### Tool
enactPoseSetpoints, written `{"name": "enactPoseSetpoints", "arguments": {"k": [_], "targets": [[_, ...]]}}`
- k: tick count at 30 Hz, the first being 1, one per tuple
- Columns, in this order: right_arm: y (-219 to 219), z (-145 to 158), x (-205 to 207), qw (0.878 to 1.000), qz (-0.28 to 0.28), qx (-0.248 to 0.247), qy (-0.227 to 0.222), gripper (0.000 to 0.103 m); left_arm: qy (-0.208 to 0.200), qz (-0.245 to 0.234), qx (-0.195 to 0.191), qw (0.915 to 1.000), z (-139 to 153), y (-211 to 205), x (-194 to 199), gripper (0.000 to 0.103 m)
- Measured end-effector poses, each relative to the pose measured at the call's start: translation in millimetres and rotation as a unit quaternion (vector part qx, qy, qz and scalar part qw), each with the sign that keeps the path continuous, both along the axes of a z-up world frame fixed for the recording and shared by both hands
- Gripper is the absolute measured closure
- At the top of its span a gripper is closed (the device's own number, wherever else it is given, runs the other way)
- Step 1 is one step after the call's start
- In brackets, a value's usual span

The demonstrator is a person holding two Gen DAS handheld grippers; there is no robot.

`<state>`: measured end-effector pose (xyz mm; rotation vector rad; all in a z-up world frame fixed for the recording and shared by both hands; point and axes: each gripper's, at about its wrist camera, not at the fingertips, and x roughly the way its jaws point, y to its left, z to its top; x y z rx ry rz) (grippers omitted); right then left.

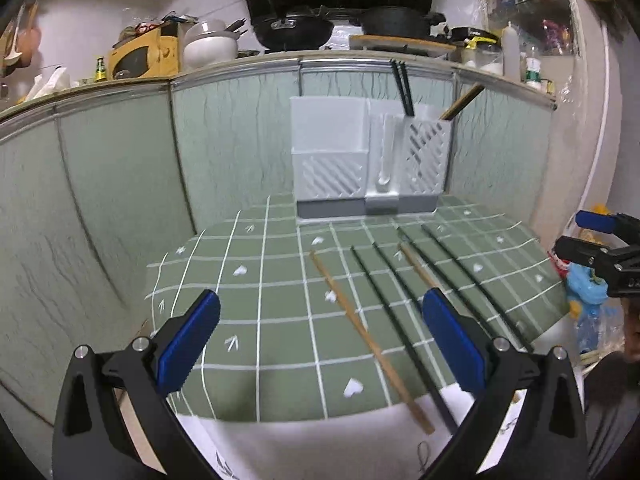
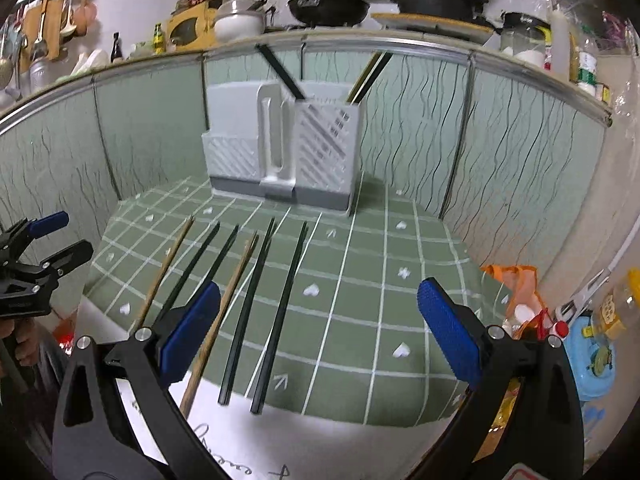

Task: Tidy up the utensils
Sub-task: 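Move both open grippers back down over the chopsticks on the mat, then grasp a wooden chopstick with the left gripper while the right gripper grasps a black chopstick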

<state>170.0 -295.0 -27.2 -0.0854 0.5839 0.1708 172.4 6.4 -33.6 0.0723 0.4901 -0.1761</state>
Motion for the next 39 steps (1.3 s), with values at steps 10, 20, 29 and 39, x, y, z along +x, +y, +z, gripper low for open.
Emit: {"name": "enactPoseSetpoints", "arguments": {"k": [10, 20, 29, 39], "targets": [[0.7, -31.8, -2.2, 0.999, -0.005, -0.003, 0.035, 0.008, 0.013, 0.024, 0.011, 0.9996, -23.0, -0.9, -11.4, 0.005], [6.0, -59.1, -4.0, 0.998, -0.005, -0.019, 0.061, 0.008, 0.074, 0.002, 0.008, 0.9972, -50.9, -15.4, -4.9, 0.005], [-0.2, -73.8, 2.0, 0.996, -0.01, -0.015, 0.087, 0.014, 0.112, 0.015, 0.02, 0.9934, -71.8, -29.4, 0.3, 0.018], [10.3, -80.8, 6.1, 0.995, 0.008, -0.01, 0.095, 0.05, 0.101, -0.002, 0.037, 0.9942, -73.7, -44.1, -6.8, 0.053]]}}
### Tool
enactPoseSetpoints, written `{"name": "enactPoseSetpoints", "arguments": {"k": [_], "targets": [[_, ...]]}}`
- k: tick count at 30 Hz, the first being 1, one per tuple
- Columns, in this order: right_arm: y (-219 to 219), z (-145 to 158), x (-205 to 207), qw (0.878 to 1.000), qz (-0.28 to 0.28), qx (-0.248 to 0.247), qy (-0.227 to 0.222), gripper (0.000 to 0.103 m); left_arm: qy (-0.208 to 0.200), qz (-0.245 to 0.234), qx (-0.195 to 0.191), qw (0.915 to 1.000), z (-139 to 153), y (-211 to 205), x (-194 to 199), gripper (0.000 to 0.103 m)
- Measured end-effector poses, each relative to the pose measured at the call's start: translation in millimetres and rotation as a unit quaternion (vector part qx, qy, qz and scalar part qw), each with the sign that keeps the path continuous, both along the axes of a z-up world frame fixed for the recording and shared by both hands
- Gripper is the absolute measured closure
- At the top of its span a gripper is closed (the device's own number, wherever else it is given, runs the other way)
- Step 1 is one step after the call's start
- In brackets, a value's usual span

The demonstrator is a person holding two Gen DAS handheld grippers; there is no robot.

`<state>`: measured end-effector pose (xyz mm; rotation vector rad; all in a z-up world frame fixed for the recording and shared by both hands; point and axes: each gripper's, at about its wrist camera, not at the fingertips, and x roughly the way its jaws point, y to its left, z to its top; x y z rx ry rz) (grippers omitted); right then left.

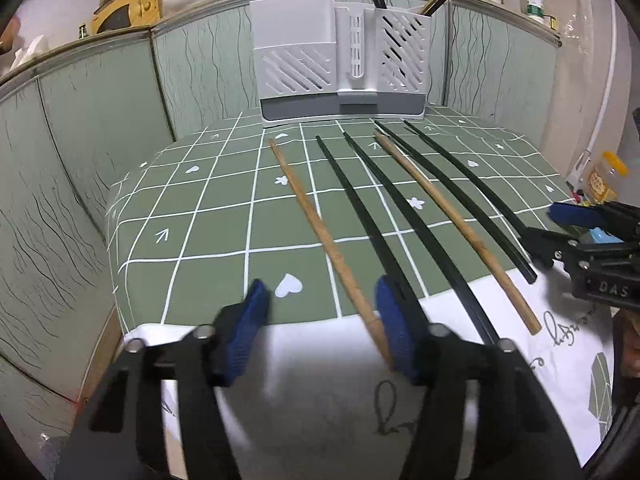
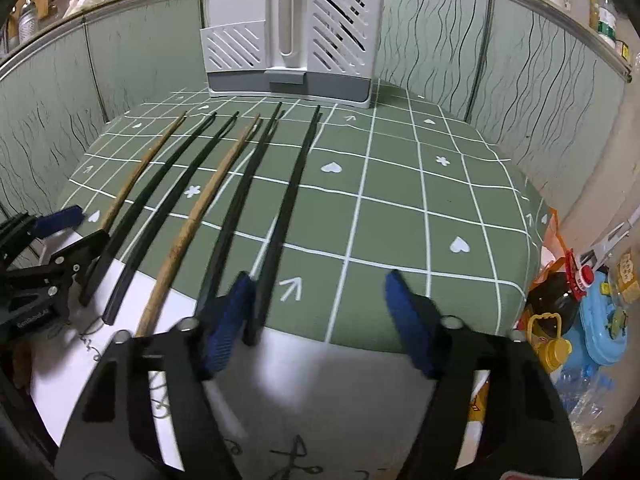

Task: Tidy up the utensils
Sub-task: 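Grasp a wooden chopstick with the left gripper while the right gripper grasps a black chopstick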

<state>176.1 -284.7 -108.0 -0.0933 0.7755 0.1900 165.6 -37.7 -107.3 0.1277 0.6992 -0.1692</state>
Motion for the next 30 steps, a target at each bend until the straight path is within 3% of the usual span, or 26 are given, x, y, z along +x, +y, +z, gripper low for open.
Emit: {"name": "enactPoseSetpoints", "arguments": {"k": [7, 9, 12, 20, 30], "targets": [[-0.2, -0.2, -5.6, 1.0, -0.003, 0.025, -0.002, 0.071, -0.002, 0.013, 0.004, 0.9999, 0.9, 5.4, -0.4, 0.071], [-2.3, -0.4, -6.7, 0.999, -0.012, 0.031, -0.003, 0.081, -0.004, 0.019, 0.007, 0.9998, 1.1, 7.8, 0.4, 0.077], [-4.3, -0.9, -7.8, 0.999, -0.022, 0.036, -0.005, 0.095, -0.008, 0.029, 0.017, 0.9994, 1.5, 11.9, 2.2, 0.095], [-4.8, 2.8, -8.1, 0.999, -0.02, 0.041, -0.001, 0.097, -0.001, 0.019, -0.025, 0.9995, 7.9, 29.7, 5.5, 0.096], [-11.6, 28.1, -26.8, 0.998, -0.018, 0.056, -0.022, 0.097, -0.021, 0.015, -0.056, 0.9981, 40.9, 50.7, 0.1, 0.096]]}}
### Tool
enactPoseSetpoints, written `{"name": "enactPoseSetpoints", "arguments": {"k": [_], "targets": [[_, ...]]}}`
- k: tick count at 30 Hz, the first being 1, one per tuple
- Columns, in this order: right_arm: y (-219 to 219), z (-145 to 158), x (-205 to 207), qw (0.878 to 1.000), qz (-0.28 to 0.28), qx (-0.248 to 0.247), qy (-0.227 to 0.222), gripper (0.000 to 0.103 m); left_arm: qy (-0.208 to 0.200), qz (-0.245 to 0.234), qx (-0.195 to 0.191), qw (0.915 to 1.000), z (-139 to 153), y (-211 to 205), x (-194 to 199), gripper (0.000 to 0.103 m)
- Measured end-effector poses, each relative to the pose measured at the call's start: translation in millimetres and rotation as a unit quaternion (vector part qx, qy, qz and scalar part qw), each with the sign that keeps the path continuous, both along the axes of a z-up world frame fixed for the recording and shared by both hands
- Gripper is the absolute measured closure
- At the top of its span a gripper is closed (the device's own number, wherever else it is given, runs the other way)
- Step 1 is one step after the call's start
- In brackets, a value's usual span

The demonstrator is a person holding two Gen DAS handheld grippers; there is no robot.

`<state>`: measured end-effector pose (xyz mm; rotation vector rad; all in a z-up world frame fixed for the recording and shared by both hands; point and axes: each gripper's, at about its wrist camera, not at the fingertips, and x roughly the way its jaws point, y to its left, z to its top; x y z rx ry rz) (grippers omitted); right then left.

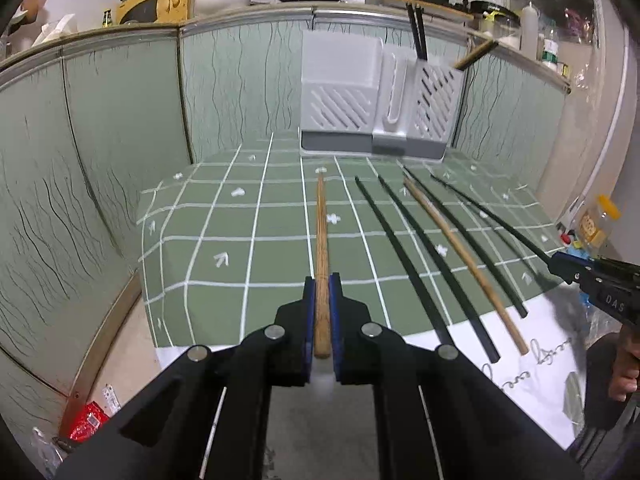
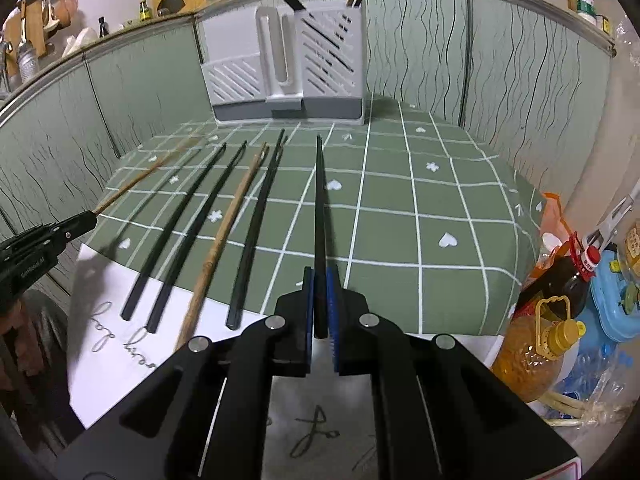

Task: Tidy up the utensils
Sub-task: 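Grasp a wooden chopstick with the left gripper while the right gripper grasps a black chopstick, then lift both held chopsticks upright and carry them over the white holder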

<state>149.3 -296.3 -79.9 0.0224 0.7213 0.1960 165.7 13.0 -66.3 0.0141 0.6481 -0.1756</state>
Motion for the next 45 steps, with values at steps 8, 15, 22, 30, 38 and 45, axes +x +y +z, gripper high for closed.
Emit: {"name": "enactPoseSetpoints", "arguments": {"k": [8, 15, 22, 30, 38, 45], "targets": [[-7.4, 41.7, -9.8, 0.999, 0.002, 0.012, -0.03, 0.097, -0.018, -0.011, -0.013, 0.9997, 33.1, 10.4, -8.6, 0.096], [-18.9, 69.4, -10.3, 0.998, -0.008, 0.03, -0.049, 0.097, -0.029, -0.019, -0.03, 0.999, 62.3, 19.5, -9.5, 0.096], [-25.6, 93.3, -16.9, 0.997, -0.01, 0.034, -0.07, 0.097, -0.052, -0.027, -0.032, 0.9977, 90.7, 24.3, -14.1, 0.096], [-30.5, 117.8, -25.1, 0.995, -0.008, 0.04, -0.092, 0.097, -0.069, -0.033, -0.034, 0.9965, 111.4, 21.9, -17.1, 0.096], [-28.3, 132.3, -31.6, 0.994, -0.001, 0.043, -0.105, 0.097, -0.068, -0.039, -0.029, 0.9965, 113.8, 17.1, -14.0, 0.096], [-24.3, 138.6, -26.4, 0.994, 0.01, 0.035, -0.106, 0.097, -0.068, -0.043, -0.029, 0.9963, 113.1, 13.7, -8.8, 0.097]]}}
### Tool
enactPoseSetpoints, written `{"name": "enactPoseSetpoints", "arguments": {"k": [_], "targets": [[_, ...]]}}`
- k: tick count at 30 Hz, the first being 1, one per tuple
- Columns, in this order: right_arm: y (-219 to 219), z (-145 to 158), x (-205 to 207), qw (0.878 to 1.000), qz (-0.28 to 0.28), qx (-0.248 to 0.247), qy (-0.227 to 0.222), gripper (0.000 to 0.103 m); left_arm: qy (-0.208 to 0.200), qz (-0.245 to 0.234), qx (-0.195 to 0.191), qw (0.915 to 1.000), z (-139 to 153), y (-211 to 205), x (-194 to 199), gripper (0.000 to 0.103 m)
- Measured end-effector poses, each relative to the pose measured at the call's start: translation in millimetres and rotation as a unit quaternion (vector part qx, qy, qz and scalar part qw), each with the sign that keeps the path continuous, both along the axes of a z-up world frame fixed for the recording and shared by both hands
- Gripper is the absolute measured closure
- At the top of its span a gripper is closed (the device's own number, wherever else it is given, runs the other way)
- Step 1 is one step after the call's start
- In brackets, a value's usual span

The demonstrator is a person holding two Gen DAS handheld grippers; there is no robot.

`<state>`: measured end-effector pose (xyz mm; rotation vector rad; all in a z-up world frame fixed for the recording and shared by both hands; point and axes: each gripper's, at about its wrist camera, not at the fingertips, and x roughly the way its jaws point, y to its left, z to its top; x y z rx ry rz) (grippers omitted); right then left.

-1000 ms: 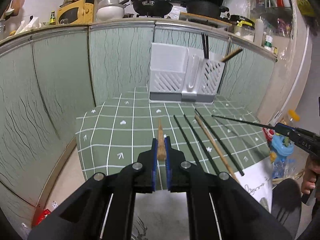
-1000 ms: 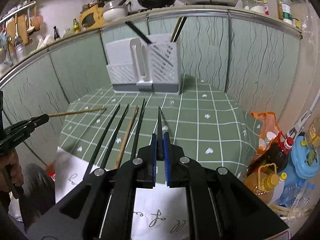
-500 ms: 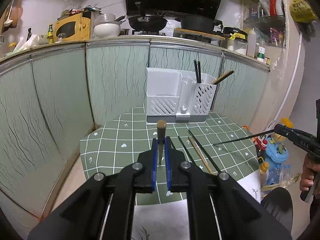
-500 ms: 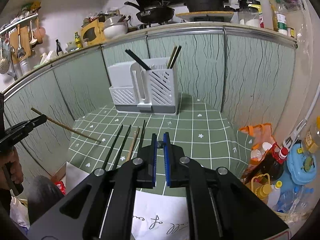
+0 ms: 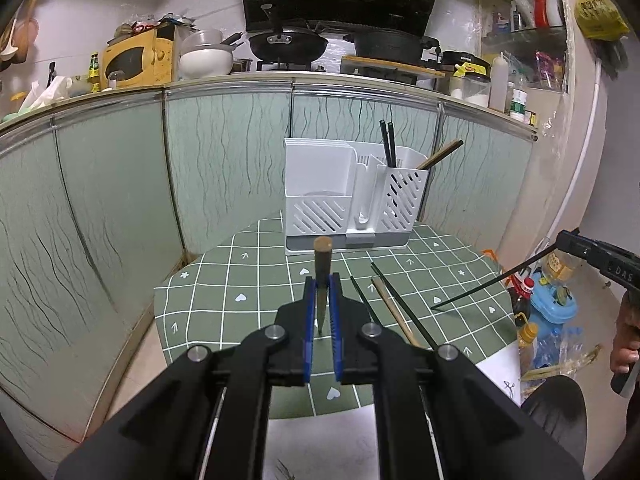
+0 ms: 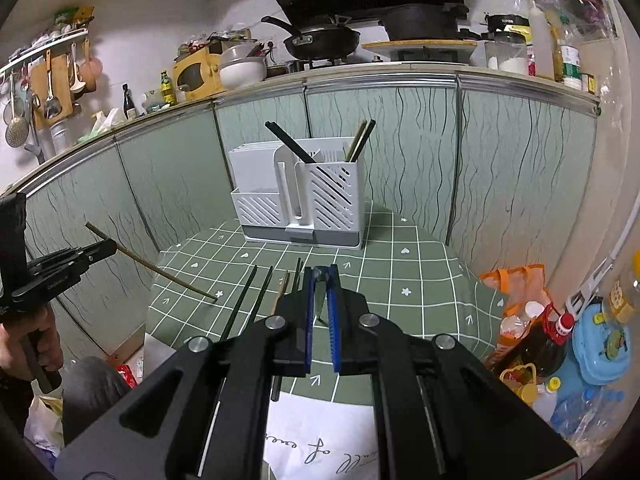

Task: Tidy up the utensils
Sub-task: 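Lift both held chopsticks upright and carry them over the white holder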

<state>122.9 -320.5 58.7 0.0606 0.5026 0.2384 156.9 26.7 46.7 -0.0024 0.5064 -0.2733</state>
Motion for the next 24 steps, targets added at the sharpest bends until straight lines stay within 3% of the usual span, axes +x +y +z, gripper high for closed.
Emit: {"name": "enactPoseSetpoints", "arguments": {"k": [12, 18, 24], "targets": [[-2.4, 22.2, 25.1, 1.0, -0.002, 0.0, -0.005, 0.097, -0.007, -0.022, 0.009, 0.9997, 10.8, -10.4, 19.2, 0.097], [-2.8, 39.3, 50.0, 1.0, -0.006, 0.004, 0.0, 0.097, -0.025, -0.043, 0.018, 0.9986, 38.7, -25.5, 35.4, 0.097], [3.3, 57.2, 65.4, 1.0, 0.002, 0.013, -0.001, 0.097, -0.048, -0.055, 0.001, 0.9973, 75.3, -39.3, 45.7, 0.097]]}}
